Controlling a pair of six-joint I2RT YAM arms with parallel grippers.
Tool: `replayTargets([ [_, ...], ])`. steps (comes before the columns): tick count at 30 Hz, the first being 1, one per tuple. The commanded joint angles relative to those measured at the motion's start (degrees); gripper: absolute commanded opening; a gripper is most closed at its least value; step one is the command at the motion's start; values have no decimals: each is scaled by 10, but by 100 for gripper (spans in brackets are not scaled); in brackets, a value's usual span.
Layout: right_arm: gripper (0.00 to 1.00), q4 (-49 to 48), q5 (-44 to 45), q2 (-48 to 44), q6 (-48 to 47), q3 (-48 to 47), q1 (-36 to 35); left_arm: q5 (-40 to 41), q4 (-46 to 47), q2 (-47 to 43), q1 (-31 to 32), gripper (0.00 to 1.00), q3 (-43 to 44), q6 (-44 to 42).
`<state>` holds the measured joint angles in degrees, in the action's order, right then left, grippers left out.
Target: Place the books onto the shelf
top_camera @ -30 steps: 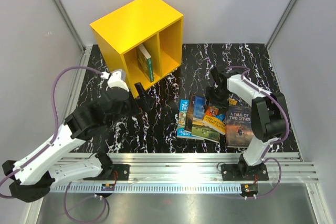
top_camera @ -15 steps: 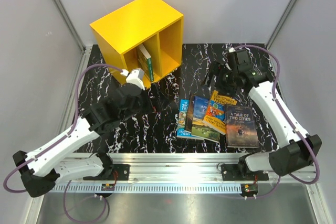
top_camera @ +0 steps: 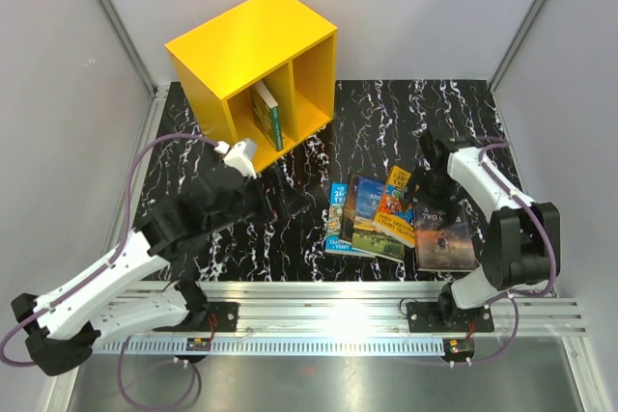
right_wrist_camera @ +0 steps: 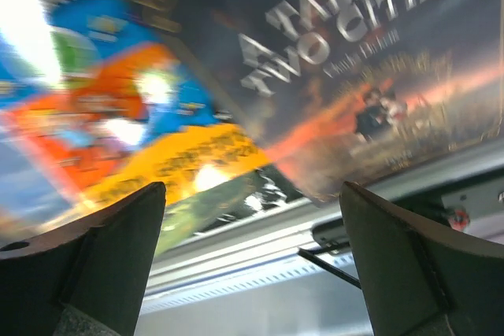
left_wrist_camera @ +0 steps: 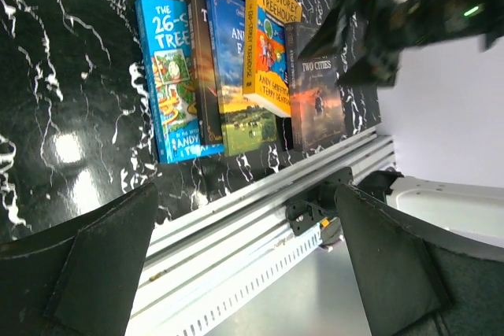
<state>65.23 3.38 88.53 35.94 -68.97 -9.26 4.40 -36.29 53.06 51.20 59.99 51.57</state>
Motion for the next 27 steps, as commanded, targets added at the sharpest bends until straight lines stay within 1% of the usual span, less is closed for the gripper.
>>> replayTargets([
  [1, 100, -28, -10, -25, 47, 77, 0, -18, 7, -44, 0, 99, -34, 25],
  [2, 100, -39, -10, -21, 47, 97, 3, -18, 5, -51, 0, 99, -50, 33],
  [6, 100, -87, 0, 10, 44, 118, 30, -17, -17, -88, 0, 99, -68, 44],
  [9, 98, -157, -32, 38, 40, 146, 42, -11, -59, -101, 0, 99, -61, 47],
  [10, 93, -193, -54, 43, 40, 155, 48, -9, -68, -103, 0, 99, -58, 46],
  [11, 83, -207, -62, 52, 46, 173, 50, -6, -76, -103, 0, 99, -54, 45],
  [12, 78, -215, -67, 59, 50, 181, 52, -1, -84, -106, 0, 99, -47, 46],
  [13, 71, -233, -72, 65, 54, 190, 52, 2, -99, -107, 0, 99, -44, 45],
  [15, 55, -254, -84, 82, 68, 219, 53, 10, -108, -110, 0, 99, -43, 48],
  [17, 39, -258, -81, 79, 68, 217, 51, 13, -114, -110, 0, 99, -47, 55],
  [18, 18, -267, -91, 78, 63, 216, 51, 16, -115, -112, 0, 99, -50, 58],
  [19, 6, -275, -96, 81, 58, 212, 51, 17, -114, -113, 0, 99, -56, 62],
  [20, 0, -278, -102, 89, 46, 199, 51, 17, -115, -113, 0, 99, -59, 68],
  [25, 0, -310, -157, 104, 13, 161, 38, 25, -109, -110, 0, 99, -71, 83],
  [26, 0, -315, -168, 106, 14, 142, 31, 25, -106, -105, 0, 99, -70, 82],
  [27, 0, -319, -191, 106, 16, 133, 7, 25, -105, -101, 0, 99, -70, 80],
])
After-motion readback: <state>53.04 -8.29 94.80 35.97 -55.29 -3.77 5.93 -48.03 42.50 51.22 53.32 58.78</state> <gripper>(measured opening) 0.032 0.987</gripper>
